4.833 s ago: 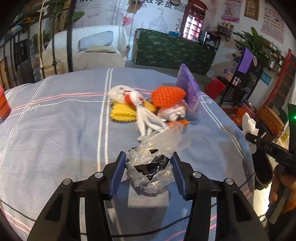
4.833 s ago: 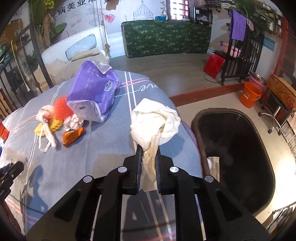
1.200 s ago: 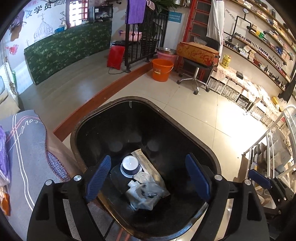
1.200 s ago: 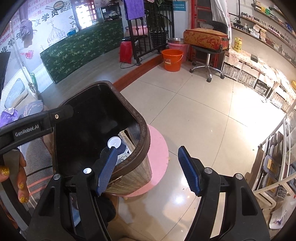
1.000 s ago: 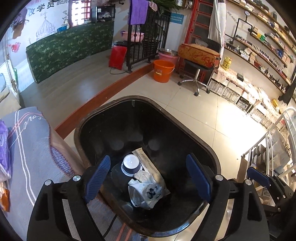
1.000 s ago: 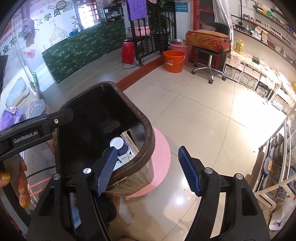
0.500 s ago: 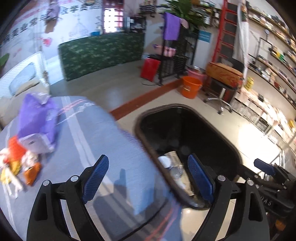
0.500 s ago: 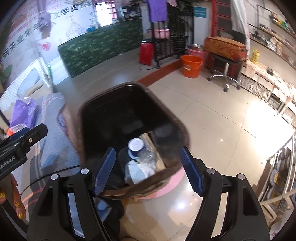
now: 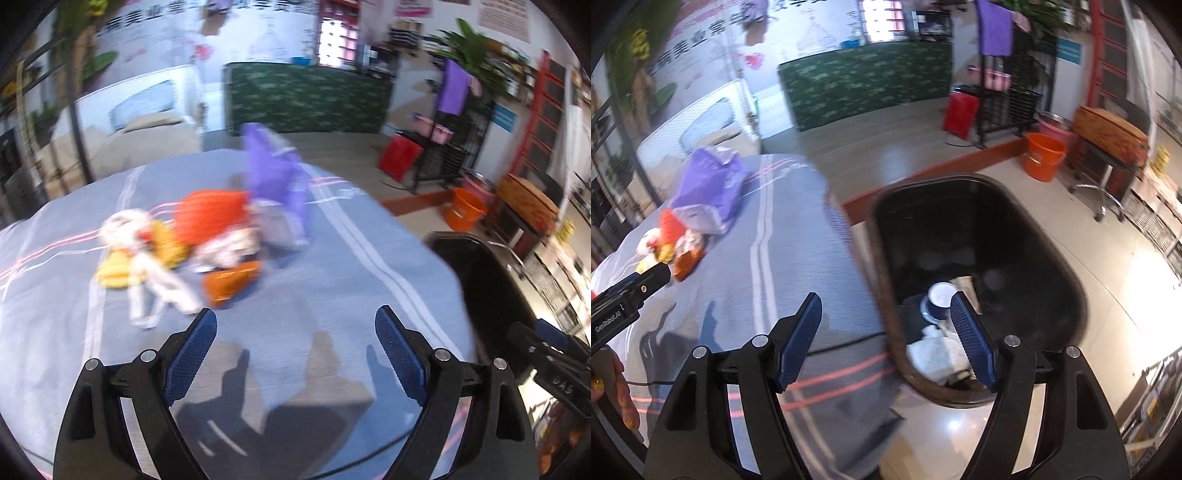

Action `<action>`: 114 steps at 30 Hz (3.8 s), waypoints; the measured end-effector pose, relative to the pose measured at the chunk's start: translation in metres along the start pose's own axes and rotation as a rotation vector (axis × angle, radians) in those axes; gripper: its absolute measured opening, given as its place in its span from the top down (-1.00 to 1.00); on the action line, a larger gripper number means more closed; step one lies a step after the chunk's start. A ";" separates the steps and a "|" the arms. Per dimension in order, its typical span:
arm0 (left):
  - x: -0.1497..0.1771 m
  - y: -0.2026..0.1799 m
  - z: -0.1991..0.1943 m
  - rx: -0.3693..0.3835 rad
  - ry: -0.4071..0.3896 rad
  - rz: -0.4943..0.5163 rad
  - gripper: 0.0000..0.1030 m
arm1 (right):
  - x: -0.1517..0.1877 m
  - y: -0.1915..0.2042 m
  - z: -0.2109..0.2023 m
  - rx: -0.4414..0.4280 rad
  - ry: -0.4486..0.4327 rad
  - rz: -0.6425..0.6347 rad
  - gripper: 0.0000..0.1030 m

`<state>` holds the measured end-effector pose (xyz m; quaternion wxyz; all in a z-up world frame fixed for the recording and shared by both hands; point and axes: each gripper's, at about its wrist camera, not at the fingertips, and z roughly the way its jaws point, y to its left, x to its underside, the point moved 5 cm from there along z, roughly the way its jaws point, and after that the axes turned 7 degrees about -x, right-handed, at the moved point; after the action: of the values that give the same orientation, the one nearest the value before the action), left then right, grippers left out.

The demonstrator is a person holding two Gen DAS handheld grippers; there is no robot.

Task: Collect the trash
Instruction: 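Move both grippers back over the table toward the remaining trash, then grasp the white-and-red plastic bag with the left gripper while the right grasps the orange peel, then carry the orange peel into the bin and open the right gripper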

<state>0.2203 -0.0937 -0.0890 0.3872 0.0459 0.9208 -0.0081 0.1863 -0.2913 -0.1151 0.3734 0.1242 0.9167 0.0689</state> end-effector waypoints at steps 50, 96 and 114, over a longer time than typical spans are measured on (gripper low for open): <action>0.000 0.154 -0.032 -0.078 -0.066 -0.289 0.89 | -0.013 0.225 0.082 -0.274 0.192 -0.284 -0.40; 0.019 0.124 -0.051 0.034 -0.084 -0.275 0.89 | 0.004 0.207 0.056 -0.239 0.181 -0.288 0.12; 0.013 0.024 -0.047 0.189 -0.071 -0.075 0.89 | 0.002 0.102 0.015 -0.134 0.075 -0.154 0.12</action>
<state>0.1798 -0.0662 -0.0645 0.4131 0.0473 0.9026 -0.1111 0.2136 -0.1926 -0.1049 0.3507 0.0254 0.9302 0.1056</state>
